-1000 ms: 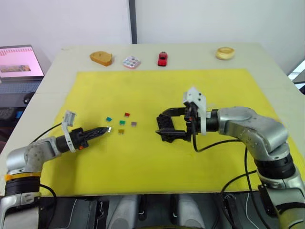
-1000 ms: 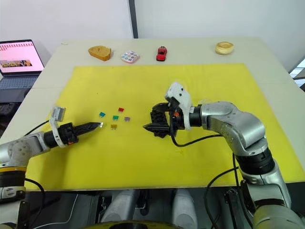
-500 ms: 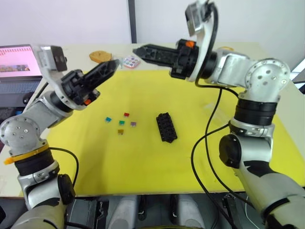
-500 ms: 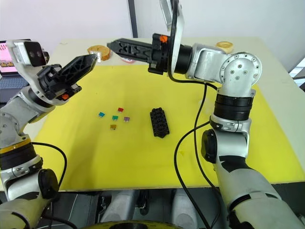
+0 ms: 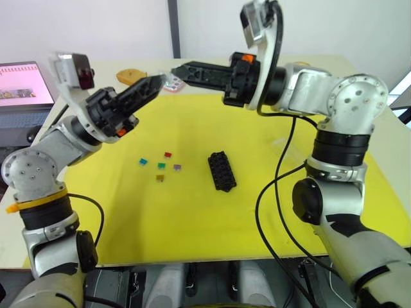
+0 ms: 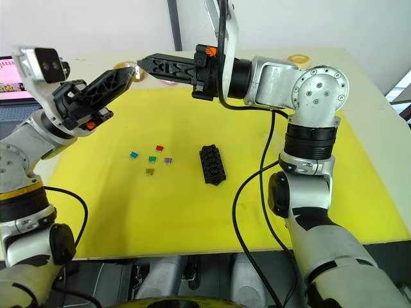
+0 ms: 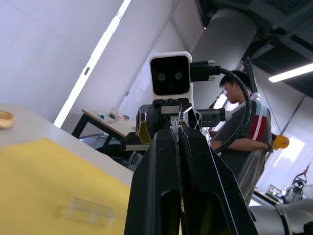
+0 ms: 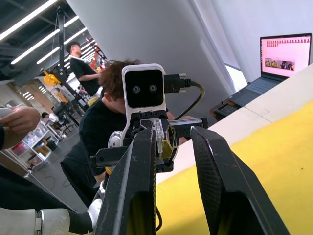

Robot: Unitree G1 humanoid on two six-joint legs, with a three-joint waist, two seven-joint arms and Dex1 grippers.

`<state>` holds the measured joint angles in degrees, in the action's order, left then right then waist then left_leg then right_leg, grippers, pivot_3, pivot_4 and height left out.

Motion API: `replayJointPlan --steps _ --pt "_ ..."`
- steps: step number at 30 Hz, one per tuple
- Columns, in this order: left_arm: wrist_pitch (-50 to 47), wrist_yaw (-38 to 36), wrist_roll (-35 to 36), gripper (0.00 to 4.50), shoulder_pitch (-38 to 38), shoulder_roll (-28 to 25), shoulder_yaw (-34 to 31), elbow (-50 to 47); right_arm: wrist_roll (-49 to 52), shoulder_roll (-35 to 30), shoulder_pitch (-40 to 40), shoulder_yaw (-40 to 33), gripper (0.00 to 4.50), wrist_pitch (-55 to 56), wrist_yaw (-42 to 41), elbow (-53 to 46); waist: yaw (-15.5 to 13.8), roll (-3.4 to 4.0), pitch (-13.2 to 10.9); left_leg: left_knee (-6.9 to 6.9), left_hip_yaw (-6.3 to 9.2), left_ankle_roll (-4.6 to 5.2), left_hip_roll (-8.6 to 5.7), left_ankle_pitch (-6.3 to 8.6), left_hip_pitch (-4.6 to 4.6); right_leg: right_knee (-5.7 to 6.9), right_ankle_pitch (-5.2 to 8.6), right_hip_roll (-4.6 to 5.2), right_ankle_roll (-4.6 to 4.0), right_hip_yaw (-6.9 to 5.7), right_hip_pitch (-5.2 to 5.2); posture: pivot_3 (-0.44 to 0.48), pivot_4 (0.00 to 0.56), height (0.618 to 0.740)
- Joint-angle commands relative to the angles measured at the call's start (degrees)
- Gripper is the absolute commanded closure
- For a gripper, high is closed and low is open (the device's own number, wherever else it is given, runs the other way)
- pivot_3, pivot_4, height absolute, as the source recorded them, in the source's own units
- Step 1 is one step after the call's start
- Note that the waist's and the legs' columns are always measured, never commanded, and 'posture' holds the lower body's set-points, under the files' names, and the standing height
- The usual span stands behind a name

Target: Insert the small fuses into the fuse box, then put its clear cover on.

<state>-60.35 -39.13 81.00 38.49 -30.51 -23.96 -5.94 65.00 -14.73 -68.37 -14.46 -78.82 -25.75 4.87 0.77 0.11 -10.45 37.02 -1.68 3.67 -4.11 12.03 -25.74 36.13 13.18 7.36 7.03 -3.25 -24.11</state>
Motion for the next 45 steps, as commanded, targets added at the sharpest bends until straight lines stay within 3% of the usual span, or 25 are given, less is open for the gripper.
replayJointPlan --steps 1,45 --pt "1.3 -1.2 0.5 4.50 1.0 -1.1 -0.1 -0.2 1.4 -0.2 -0.9 -0.9 3.30 0.9 0.3 -1.6 0.0 0.00 0.0 0.00 0.00 0.00 0.00 0.00 0.00 0.00 0.00 0.00 0.00 0.00 -0.01 0.000 0.150 0.740" --pt "2.3 -0.6 0.7 4.50 2.5 -1.5 1.9 0.1 3.2 0.3 -0.5 -0.4 3.30 0.6 1.6 -1.9 0.0 0.00 0.0 -0.04 0.00 0.08 0.00 0.08 -0.02 -0.02 0.00 0.16 0.00 0.02 -0.21 0.000 0.150 0.740"
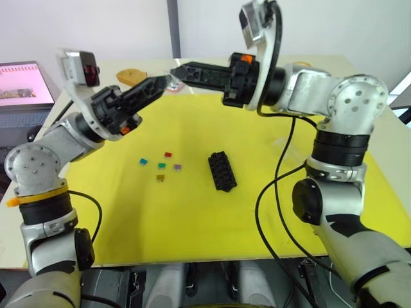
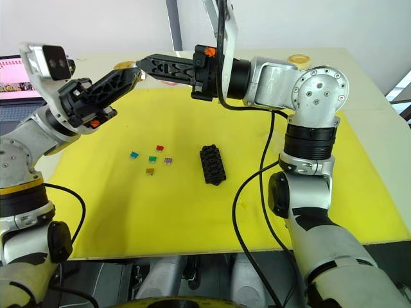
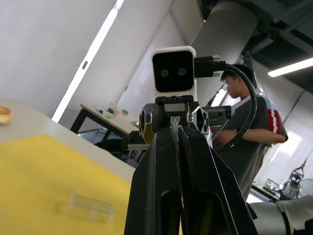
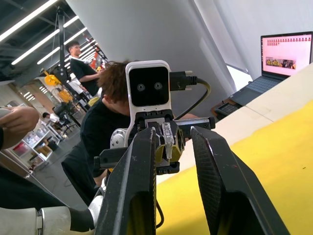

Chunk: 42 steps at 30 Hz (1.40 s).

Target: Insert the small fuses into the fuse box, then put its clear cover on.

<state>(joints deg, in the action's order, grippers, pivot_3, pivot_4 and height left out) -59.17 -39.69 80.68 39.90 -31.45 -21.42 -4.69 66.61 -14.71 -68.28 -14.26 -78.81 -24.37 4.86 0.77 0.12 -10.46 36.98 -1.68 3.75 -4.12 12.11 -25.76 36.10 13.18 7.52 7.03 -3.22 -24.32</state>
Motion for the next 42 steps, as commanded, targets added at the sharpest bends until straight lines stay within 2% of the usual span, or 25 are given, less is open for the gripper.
replayJointPlan --steps 1,3,4,6,16,19,20,23,25,30,33,38,42 --pt "1.2 0.0 0.9 4.50 1.2 -0.5 -0.6 -1.1 1.6 0.2 -0.6 -0.6 3.30 0.6 0.1 -1.8 0.0 0.00 0.0 0.00 0.00 0.00 0.00 0.00 0.00 0.00 0.00 0.00 0.00 0.00 0.00 0.000 0.150 0.740" --pt "1.2 0.0 0.8 4.50 1.3 -0.5 -0.6 -1.1 1.5 0.2 -0.7 -0.6 3.30 0.8 0.1 -1.6 0.0 0.00 0.0 0.00 0.00 0.00 0.00 0.00 0.00 0.00 0.00 0.00 0.00 0.00 0.00 0.000 0.150 0.740" --pt "1.3 0.0 0.8 4.50 1.3 -0.5 -0.6 -1.1 1.5 0.2 -0.7 -0.6 3.86 0.8 0.1 -1.6 0.0 0.00 0.0 0.00 0.00 0.00 0.00 0.00 0.00 0.00 0.00 0.00 0.00 0.00 -0.01 0.000 0.150 0.740" --pt "1.3 0.1 0.8 4.50 1.3 -0.4 -0.6 -1.1 1.5 0.2 -0.8 -0.6 4.39 0.9 0.2 -1.6 0.0 0.00 0.0 0.00 0.00 0.01 0.00 0.01 0.00 0.00 0.00 0.00 0.00 0.00 0.00 0.000 0.150 0.740" --pt "1.3 -0.5 -0.9 4.50 -0.1 -1.8 -0.7 -1.2 2.7 0.5 -0.9 -0.8 4.39 1.0 0.8 -1.4 0.0 0.00 0.0 -0.01 0.00 0.01 0.00 0.10 -0.01 -0.01 0.00 0.02 0.00 0.00 -0.01 0.000 0.150 0.740" --pt "2.0 -1.0 -3.5 3.49 -0.4 -3.9 -0.8 -0.6 0.2 -0.6 -0.9 0.5 4.50 3.4 -0.3 -2.6 0.1 0.02 0.0 -0.02 0.00 0.01 0.00 0.10 0.00 -0.01 0.00 0.01 0.00 0.00 -0.03 0.000 0.150 0.740" --pt "1.7 -1.3 -2.7 2.99 -0.3 -4.5 -1.5 -0.2 -1.8 -1.1 -0.7 1.3 4.50 5.9 -1.4 -3.3 0.1 0.02 0.0 -0.03 0.00 0.00 0.00 0.10 0.00 -0.01 0.00 0.01 0.00 0.00 -0.04 0.000 0.150 0.740" --pt "1.6 -2.3 -3.3 1.48 -0.9 -7.2 -2.2 0.3 -5.2 -1.2 9.2 2.9 4.50 15.0 -7.2 -11.9 -0.1 -0.05 0.0 -0.06 0.03 -0.01 0.00 0.13 -0.01 -0.07 0.00 -0.03 0.00 -0.02 -0.09 0.000 0.150 0.740" --pt "1.0 -3.9 -4.3 0.46 -2.0 -9.6 -1.9 0.1 -11.8 -1.8 14.1 4.4 4.50 25.6 -11.2 -15.1 -0.1 -0.03 0.0 -0.05 0.04 0.09 -0.04 0.20 0.00 -0.12 0.00 -0.14 0.01 0.00 -0.04 0.000 0.150 0.740" --pt "0.1 -7.9 -8.3 0.46 -6.1 -15.9 -0.1 -1.8 -12.5 -7.9 16.7 6.0 4.50 30.6 -26.6 -10.7 0.1 0.02 -0.1 -0.03 -0.22 -0.12 -0.02 0.06 -0.04 -0.06 0.00 -0.19 0.02 0.12 -0.07 0.000 0.150 0.740" --pt "3.5 -10.4 -15.6 0.46 -10.5 -18.0 3.9 -6.6 -13.2 -15.2 17.9 9.9 4.50 29.1 -41.0 -7.2 0.0 0.02 -0.1 -0.05 -0.16 -0.07 0.07 0.10 -0.02 -0.11 0.01 -0.23 0.02 0.11 -0.06 0.000 0.150 0.740" --pt "3.6 -8.7 -14.6 0.46 -13.8 -14.3 6.0 -13.6 -21.7 -20.4 21.1 15.9 4.50 38.4 -53.8 -1.5 -0.1 -0.03 -0.1 -0.05 -0.09 0.22 0.06 0.31 0.00 -0.33 0.01 0.04 -0.01 0.13 -0.03 0.000 0.150 0.740" --pt "8.7 -10.8 -23.1 0.46 -17.5 -14.3 11.8 -19.0 -29.3 -19.9 25.3 19.3 4.50 49.8 -59.2 2.7 -0.1 -0.02 -0.1 -0.12 -0.09 0.21 0.05 0.31 -0.01 -0.37 0.01 0.07 0.01 0.14 -0.05 0.000 0.150 0.740"
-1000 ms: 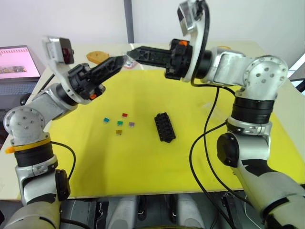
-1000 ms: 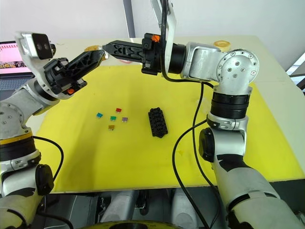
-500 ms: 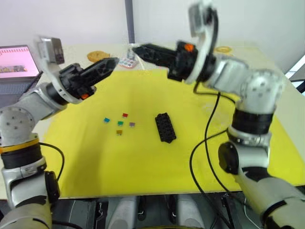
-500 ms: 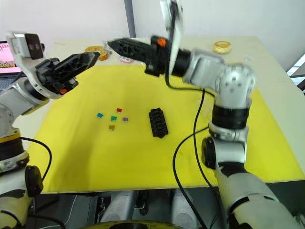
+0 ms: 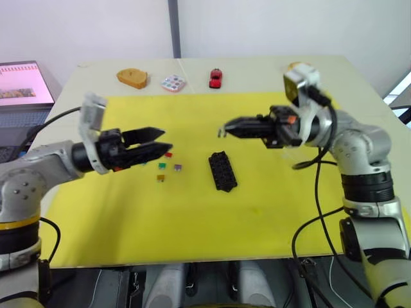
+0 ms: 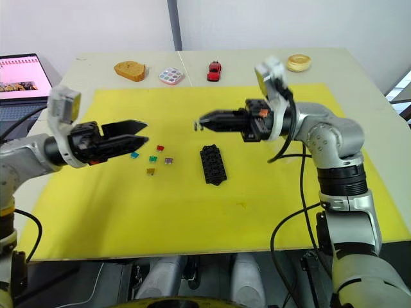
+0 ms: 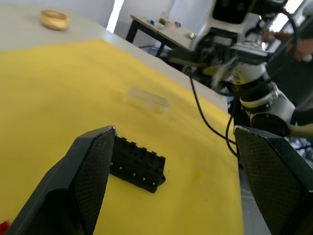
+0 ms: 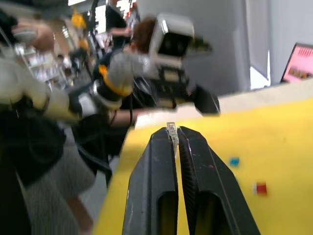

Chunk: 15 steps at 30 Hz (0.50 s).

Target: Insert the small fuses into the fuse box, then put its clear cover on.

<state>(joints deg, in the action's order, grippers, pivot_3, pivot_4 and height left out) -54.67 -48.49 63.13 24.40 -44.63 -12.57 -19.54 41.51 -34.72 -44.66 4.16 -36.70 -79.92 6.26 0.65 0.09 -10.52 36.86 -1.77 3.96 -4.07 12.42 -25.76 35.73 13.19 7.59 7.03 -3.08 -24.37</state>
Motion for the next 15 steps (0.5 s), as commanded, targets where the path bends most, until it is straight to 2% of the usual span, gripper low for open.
replayJointPlan --steps 1,9,15 --pt "5.7 -3.1 -7.8 0.46 -3.0 -1.7 4.2 -5.0 -5.3 0.5 2.5 1.2 4.50 9.7 -4.5 1.8 0.0 0.01 0.0 -0.03 -0.01 -0.01 0.00 0.00 0.00 0.00 0.00 0.00 0.00 0.01 0.00 0.000 0.150 0.740" --pt "14.4 -9.1 -19.0 0.46 -10.6 -3.6 11.6 -8.7 -10.8 3.5 9.1 1.1 4.50 21.9 -5.6 4.4 0.0 0.02 0.0 -0.43 -0.01 -0.21 0.00 -0.13 0.08 -0.21 -0.03 0.00 -0.07 0.01 -0.08 0.000 0.150 0.740" --pt "15.2 -9.8 -20.5 0.46 -12.2 -2.9 12.7 -9.4 -14.3 4.9 10.4 1.7 4.50 29.0 -6.9 9.0 -0.1 0.01 0.0 -0.60 -0.01 -0.24 0.00 -0.16 0.18 -0.33 -0.04 -0.01 -0.08 0.00 -0.03 0.000 0.150 0.740"
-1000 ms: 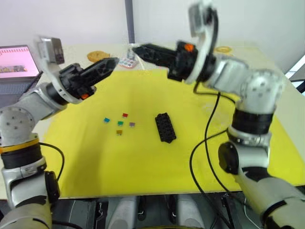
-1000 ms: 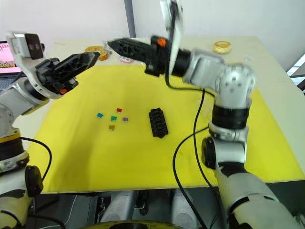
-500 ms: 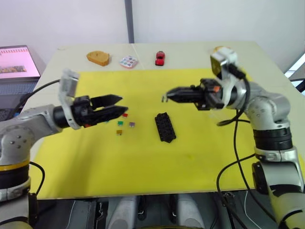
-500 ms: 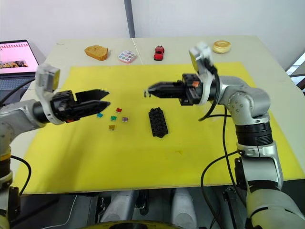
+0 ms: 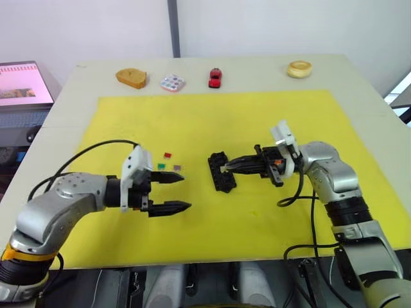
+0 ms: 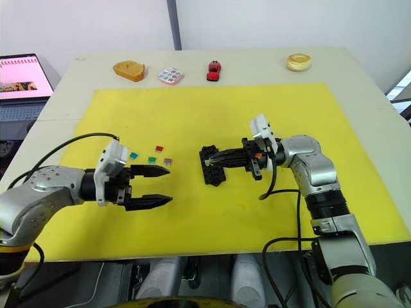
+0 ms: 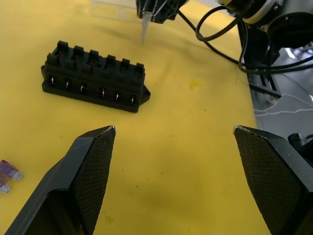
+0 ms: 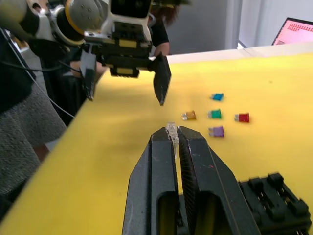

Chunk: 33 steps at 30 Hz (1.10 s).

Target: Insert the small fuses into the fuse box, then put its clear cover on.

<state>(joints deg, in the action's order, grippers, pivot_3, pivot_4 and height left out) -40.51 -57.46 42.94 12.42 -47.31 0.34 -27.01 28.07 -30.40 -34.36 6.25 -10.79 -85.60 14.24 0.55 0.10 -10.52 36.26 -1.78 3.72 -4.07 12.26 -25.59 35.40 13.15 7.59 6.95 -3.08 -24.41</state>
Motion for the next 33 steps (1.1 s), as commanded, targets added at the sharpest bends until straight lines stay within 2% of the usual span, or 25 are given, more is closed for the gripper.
replayJointPlan --steps 1,9,33 --pt "1.1 -0.9 -0.4 0.46 -0.5 -0.3 -0.1 -2.2 -1.2 0.8 0.1 -0.3 4.50 3.8 -1.4 1.7 0.1 0.00 0.0 0.00 0.00 0.00 0.00 0.00 0.00 0.00 0.00 0.00 0.00 0.00 0.00 0.000 0.150 0.740" --pt "0.3 -1.2 -0.2 0.46 -1.1 -1.0 -1.4 -2.3 -4.1 2.1 -1.1 -0.1 4.50 9.1 -3.9 8.9 0.1 0.00 0.0 0.01 0.01 -0.08 0.00 -0.05 0.12 0.02 -0.01 -0.04 0.01 -0.02 0.09 0.000 0.150 0.740" --pt "-1.9 0.8 1.3 0.46 -1.1 0.0 -2.2 -3.7 -9.1 2.5 -0.2 0.9 4.50 18.1 -5.5 14.0 0.1 -0.01 0.0 0.02 0.03 -0.45 0.00 -0.28 0.21 0.06 -0.01 -0.08 0.02 -0.04 0.20 0.000 0.150 0.740"
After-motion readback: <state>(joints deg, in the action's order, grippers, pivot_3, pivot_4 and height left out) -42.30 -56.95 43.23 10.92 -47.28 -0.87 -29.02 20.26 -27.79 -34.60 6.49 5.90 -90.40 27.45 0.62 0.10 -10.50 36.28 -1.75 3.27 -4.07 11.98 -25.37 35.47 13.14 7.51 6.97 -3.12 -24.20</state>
